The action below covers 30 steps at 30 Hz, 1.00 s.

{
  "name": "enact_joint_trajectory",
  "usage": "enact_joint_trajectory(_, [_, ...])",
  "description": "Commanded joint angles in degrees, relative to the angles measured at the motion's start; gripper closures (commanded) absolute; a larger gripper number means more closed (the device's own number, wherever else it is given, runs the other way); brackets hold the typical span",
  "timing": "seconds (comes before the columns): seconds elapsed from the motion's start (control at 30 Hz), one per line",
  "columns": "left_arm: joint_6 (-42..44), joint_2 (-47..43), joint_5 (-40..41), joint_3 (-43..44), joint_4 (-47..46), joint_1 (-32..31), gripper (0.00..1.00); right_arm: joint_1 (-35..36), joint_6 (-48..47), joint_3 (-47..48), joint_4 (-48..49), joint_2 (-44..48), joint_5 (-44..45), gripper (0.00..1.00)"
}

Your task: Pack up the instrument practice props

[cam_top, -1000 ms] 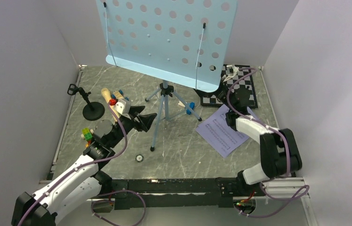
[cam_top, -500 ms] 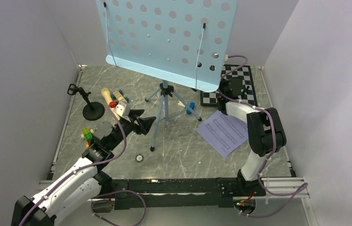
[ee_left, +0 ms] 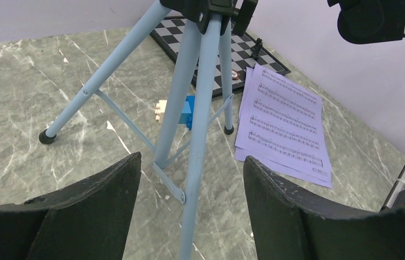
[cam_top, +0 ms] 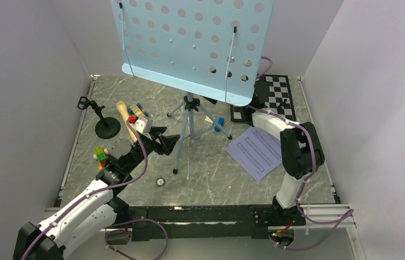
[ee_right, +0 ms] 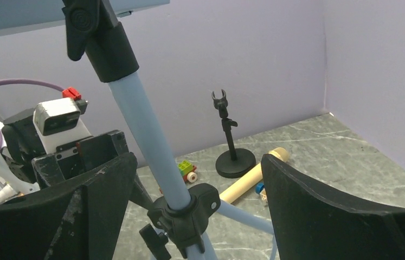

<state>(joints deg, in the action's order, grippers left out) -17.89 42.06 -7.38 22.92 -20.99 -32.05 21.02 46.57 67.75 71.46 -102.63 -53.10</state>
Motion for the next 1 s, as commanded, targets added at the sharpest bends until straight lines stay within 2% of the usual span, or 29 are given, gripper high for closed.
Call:
enact_joint_trajectory(0.0, [-0.62, -1.02, -0.47, 1.57, 0.25, 0.1, 0.27, 1.89, -3.85, 4.9, -2.38, -0.96, -1.72, 0.11])
enact_joint_trajectory(0.17, [-0.74, -1.1, -0.71, 1.52, 0.32, 0.06, 0.27, 3.46, -4.93, 7.86, -4.63, -2.42, -1.27, 0.13])
enact_joint_trajectory(0.77, [0.03, -1.87, 0.03, 1.78, 1.57, 0.13, 0.27, 5.18, 3.58, 13.38, 2.58, -5.6, 0.15, 0.27])
enact_joint_trajectory(0.83, [0.05, -2.02, 0.07, 1.78, 1.65, 0.06, 0.27, 5.24, 4.27, 13.71, 3.06, -5.7, 0.1, 0.33])
enact_joint_trajectory(0.97, [0.05, -2.33, 0.3, 1.85, 1.9, 0.08, 0.27, 5.26, 5.96, 13.56, 4.33, -5.82, -0.29, 0.57])
